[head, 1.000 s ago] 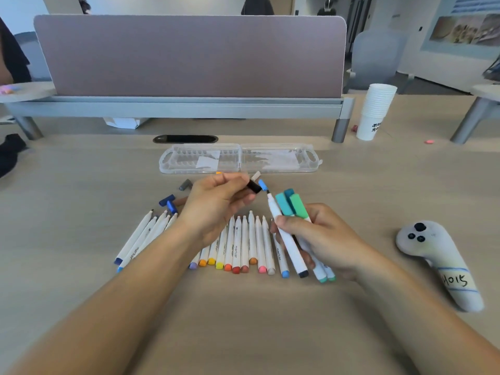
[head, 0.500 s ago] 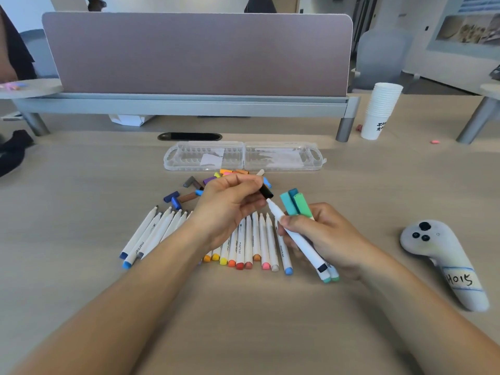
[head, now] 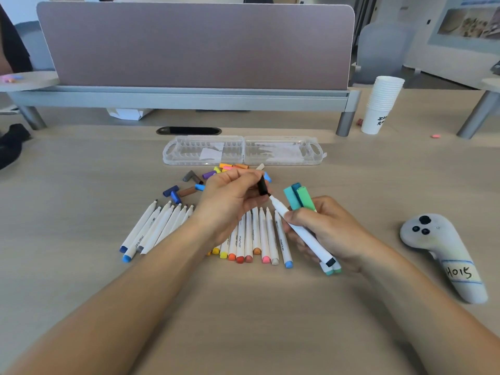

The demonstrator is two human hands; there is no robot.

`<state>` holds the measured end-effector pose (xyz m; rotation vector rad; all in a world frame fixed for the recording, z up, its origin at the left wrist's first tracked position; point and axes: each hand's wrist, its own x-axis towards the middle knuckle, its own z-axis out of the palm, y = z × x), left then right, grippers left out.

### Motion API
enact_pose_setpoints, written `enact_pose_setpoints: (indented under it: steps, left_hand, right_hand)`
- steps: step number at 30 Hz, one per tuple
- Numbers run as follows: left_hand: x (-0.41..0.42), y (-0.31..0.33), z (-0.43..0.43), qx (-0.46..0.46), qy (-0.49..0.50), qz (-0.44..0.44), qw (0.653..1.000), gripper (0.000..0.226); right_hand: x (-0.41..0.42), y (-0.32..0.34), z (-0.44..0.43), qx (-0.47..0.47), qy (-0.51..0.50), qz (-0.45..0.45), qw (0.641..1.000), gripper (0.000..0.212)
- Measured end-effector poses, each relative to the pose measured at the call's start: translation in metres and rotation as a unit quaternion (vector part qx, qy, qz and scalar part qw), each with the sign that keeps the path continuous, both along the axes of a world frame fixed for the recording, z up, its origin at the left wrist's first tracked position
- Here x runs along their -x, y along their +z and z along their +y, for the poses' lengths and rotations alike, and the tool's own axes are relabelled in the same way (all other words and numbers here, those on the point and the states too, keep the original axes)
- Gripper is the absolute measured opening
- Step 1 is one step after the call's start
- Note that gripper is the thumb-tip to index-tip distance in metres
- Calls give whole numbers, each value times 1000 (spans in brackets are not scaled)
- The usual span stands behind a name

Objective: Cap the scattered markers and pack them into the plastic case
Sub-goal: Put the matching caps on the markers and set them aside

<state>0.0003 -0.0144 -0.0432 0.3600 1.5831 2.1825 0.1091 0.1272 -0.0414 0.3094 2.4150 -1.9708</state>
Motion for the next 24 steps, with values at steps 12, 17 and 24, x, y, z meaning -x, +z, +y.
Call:
enact_pose_setpoints:
  steps: [12, 17, 24]
  left_hand:
    - [-7, -11, 3, 74, -4, 144, 987, 15]
    - [-2, -7, -2, 103, 1, 220, 970, 14]
    - [1, 3, 0, 143, 6, 317, 938, 10]
  right_hand:
    - [3, -6, 2, -42, -16, 43, 998, 33]
    - [4, -11, 4, -167, -6, 107, 980, 39]
    - [8, -16, 8, -202, -19, 165, 965, 37]
